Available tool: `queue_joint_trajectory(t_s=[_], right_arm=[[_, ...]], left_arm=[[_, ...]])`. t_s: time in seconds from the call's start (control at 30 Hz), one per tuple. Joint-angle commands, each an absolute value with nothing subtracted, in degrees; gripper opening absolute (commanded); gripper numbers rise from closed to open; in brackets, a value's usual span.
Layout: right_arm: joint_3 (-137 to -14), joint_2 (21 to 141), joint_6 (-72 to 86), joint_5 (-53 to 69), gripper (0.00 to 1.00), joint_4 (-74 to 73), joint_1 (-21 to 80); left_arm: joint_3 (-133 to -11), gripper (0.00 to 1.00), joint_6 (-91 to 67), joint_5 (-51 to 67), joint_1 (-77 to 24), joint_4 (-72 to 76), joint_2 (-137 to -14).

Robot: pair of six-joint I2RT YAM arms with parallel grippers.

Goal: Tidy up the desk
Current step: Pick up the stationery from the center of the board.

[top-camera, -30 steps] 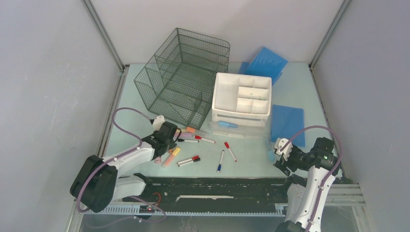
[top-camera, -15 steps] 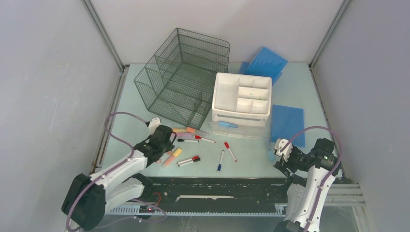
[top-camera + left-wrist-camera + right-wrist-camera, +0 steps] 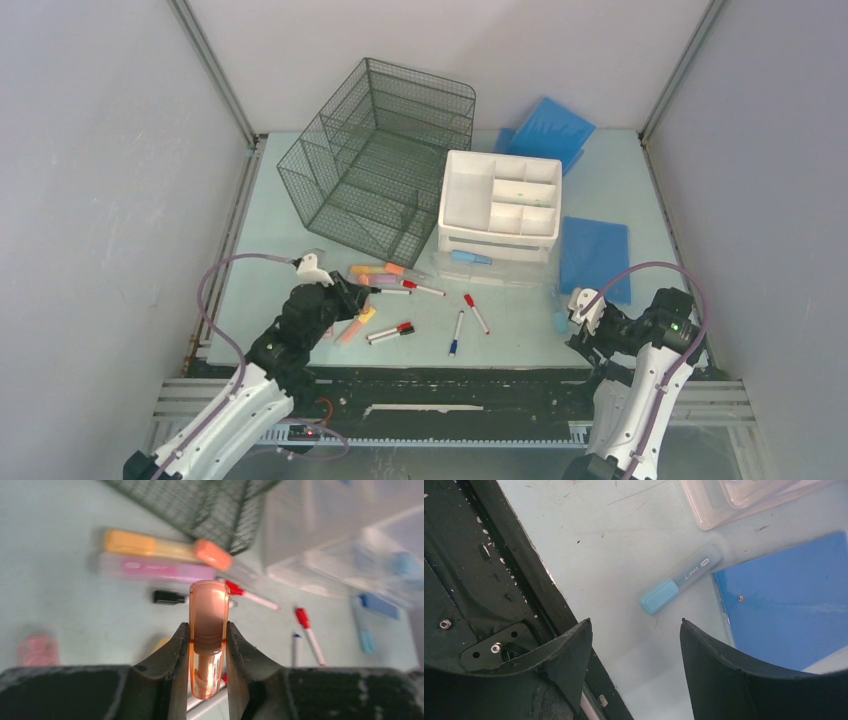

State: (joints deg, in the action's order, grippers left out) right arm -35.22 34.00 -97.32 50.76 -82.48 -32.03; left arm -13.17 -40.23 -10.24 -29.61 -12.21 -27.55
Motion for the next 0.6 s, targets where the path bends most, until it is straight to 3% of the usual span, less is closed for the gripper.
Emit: queue_joint_trajectory(t_s=[0.0,0.27,0.57], right_arm=[[-37.35,33.64,-99.02,52.71,0.73,-83.84,-32.68],[-37.79,33.73,-99.42,53.31,0.73,-84.53,-32.78],[-44.73,36.11,-96.38,56.69,0.74,-91.75,-32.47]], left_arm=[[-11.58,0.0,-35.2,3.72,-29.36,-1.26,-21.51],[-8.28,0.0,-34.32,18.46,-29.44,14.78,-21.0],[-10.91,0.0,-31.21,26.18,-29.44,22.8,-20.17]])
